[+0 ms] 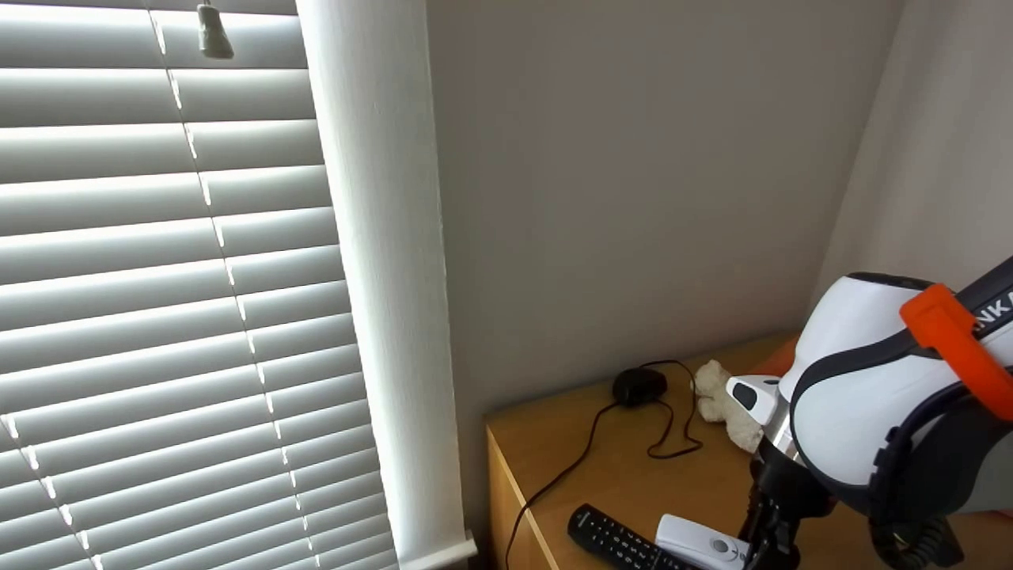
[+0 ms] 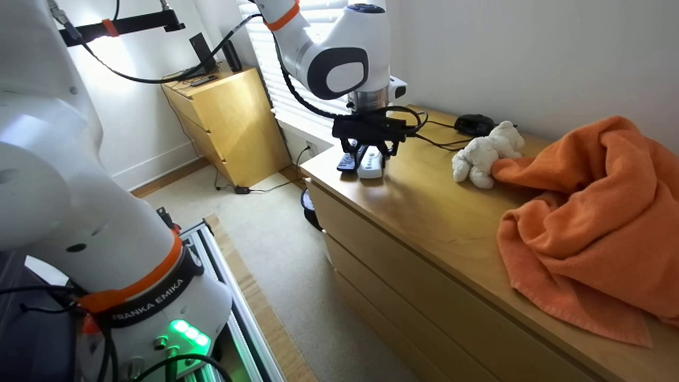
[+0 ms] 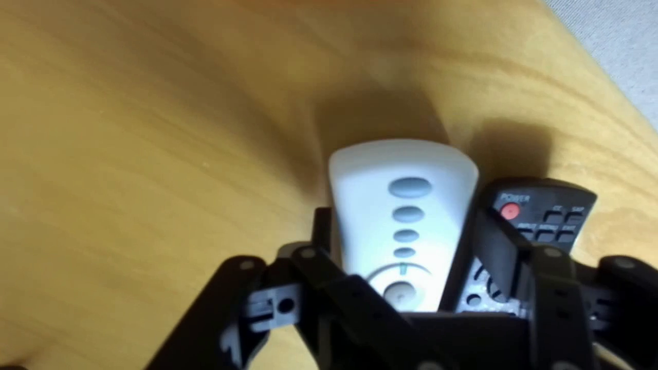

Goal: Push the orange towel to the right then move the white remote control to the left.

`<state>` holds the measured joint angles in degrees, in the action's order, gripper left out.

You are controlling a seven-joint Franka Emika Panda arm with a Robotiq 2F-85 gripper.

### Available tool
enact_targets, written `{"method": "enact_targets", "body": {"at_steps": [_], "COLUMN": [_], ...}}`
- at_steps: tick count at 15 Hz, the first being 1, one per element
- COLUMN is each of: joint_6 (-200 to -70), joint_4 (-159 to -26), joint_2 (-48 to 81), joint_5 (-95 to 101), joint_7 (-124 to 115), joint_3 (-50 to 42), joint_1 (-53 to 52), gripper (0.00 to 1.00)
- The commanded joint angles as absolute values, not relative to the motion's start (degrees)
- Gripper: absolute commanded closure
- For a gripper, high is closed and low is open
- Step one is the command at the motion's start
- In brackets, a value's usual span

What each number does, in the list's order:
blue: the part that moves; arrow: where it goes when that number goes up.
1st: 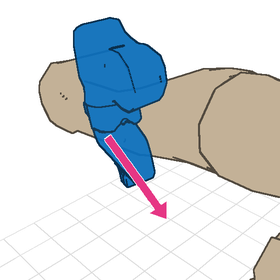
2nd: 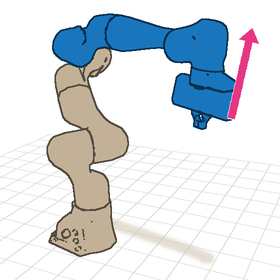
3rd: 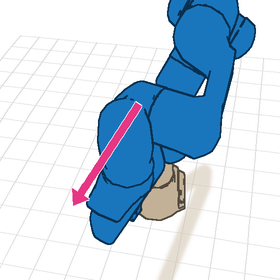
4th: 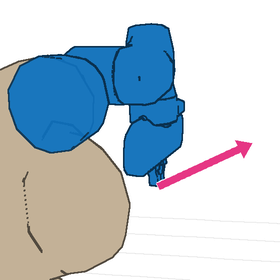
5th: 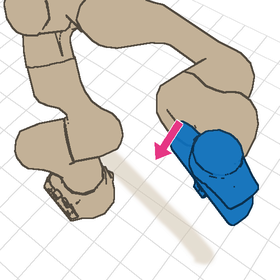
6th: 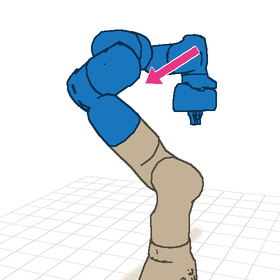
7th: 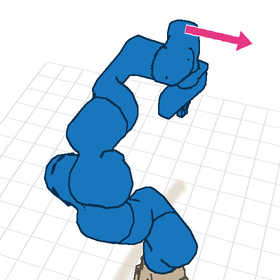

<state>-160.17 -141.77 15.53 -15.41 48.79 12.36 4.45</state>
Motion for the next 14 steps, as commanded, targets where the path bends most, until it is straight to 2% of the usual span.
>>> {"method": "enact_targets", "body": {"at_steps": [1, 7, 14], "joint_6": [-160.8, -154.2, -141.8], "joint_4": [-141.5, -141.1, -143.5], "joint_2": [15.4, 10.0, -4.1], "joint_5": [-16.1, -19.2, -12.3], "joint_7": [50.7, 46.8, 23.0], "joint_3": [14.1, 14.1, 5.6], "joint_1": [6.5, 7.1, 3.9], "gripper": [0.01, 0.00, 0.00]}}
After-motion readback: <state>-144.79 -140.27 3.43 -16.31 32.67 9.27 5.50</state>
